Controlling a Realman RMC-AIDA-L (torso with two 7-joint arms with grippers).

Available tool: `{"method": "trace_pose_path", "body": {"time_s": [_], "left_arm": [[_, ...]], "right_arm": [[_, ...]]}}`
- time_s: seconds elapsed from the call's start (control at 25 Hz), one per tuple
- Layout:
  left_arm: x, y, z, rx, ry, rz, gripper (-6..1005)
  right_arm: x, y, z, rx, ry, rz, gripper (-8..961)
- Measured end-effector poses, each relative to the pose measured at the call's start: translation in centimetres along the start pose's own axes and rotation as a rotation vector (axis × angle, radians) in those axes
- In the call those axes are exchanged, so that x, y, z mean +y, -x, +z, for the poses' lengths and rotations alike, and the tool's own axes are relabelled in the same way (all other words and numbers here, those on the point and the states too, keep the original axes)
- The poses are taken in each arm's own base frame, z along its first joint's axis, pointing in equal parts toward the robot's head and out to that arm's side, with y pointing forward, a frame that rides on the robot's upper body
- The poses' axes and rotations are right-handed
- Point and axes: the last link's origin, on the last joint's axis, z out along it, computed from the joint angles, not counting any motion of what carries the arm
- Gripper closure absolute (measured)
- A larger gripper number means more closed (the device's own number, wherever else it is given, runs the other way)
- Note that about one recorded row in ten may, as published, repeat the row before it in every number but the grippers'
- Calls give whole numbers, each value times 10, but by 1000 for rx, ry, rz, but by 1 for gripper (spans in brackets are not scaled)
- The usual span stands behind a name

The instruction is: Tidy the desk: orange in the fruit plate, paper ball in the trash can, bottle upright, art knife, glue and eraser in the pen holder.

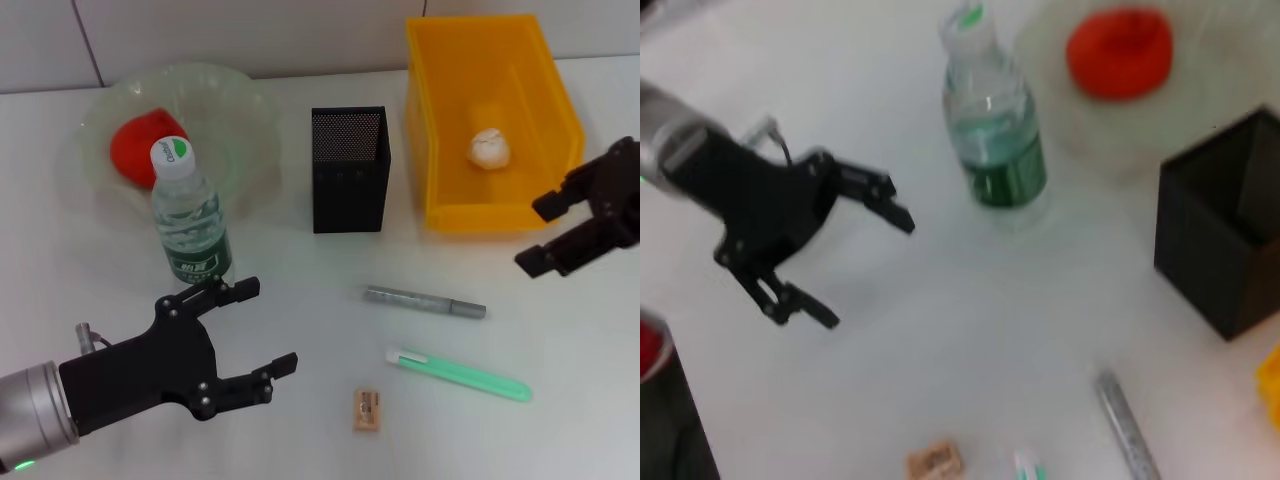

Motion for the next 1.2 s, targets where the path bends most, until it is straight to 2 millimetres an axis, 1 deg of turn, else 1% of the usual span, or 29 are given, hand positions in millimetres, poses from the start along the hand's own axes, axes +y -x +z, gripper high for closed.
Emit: {"method": "trace_pose_path", "body": {"time_s": [0.12,0.16,0.2,0.24,0.32,0.36,0.4,0.56,0.76,0.92,1.04,1.12,1.16,1.2], "left_arm": [[0,1,-1,-6,-6,-3,133],[-1,3,-1,-15,-13,-4,133],[-1,3,-1,-15,-13,-4,133],[-1,4,-1,-22,-15,-4,133],[0,5,-1,-30,-13,-5,133],[0,6,-2,-34,-11,-9,133],[0,6,-2,-34,-11,-9,133],[-1,6,-3,-38,-12,-9,133],[-3,6,-4,-39,-20,-8,133],[-1,7,-4,-39,-20,-11,133],[0,8,-4,-39,-20,-14,133],[0,8,-3,-39,-20,-14,133],[0,8,-4,-39,-20,-15,133],[0,8,-4,-39,-20,-15,133]], "right_arm": [[2,24,8,111,-36,-4,165],[4,37,17,178,-55,-19,165],[4,37,17,178,-55,-19,165],[6,43,22,205,-56,-31,165],[12,53,35,262,-50,-61,166],[17,60,49,317,-53,-89,166],[17,60,49,317,-53,-89,166],[23,62,75,387,-70,-172,166],[35,57,100,416,-33,-274,166],[37,56,107,411,-11,-279,166],[35,55,112,415,-15,-237,166],[36,52,118,428,-18,-224,167],[38,50,124,434,-30,-222,167],[38,50,124,434,-30,-222,167]]}}
